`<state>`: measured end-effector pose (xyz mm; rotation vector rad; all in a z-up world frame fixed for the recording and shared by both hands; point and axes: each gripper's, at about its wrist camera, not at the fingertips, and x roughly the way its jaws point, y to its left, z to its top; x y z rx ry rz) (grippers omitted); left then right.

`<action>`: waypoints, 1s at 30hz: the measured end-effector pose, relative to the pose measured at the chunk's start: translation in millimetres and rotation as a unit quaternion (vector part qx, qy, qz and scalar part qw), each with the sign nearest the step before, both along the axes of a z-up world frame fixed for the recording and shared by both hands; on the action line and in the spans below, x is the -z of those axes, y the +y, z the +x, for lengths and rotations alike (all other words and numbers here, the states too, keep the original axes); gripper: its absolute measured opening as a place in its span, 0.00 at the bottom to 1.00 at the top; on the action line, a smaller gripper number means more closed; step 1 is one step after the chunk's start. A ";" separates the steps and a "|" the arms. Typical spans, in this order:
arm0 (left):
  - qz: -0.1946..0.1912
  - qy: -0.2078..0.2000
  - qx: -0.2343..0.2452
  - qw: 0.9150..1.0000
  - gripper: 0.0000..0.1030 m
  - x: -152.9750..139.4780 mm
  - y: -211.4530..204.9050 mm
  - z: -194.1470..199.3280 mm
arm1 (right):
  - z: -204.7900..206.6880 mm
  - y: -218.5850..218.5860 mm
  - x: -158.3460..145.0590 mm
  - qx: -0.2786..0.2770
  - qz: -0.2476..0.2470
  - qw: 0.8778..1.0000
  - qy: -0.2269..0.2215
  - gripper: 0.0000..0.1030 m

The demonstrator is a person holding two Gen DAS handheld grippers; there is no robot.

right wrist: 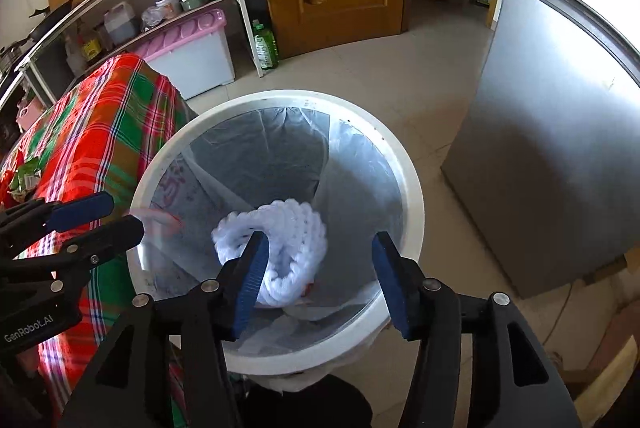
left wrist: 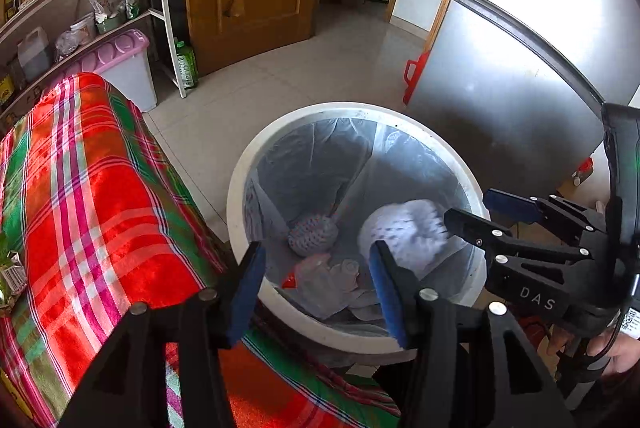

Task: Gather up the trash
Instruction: 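Open both tools to drop the foam net and cup into the bin, then move both tools back over the table toward the paper cone and snack bag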

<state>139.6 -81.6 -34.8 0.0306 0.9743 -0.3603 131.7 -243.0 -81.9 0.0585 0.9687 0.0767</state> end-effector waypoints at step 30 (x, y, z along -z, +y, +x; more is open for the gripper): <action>-0.014 -0.099 -0.081 0.992 0.64 -53.8 77.5 -62.6 | -64.3 32.0 -58.4 0.020 0.024 0.992 -0.122 0.54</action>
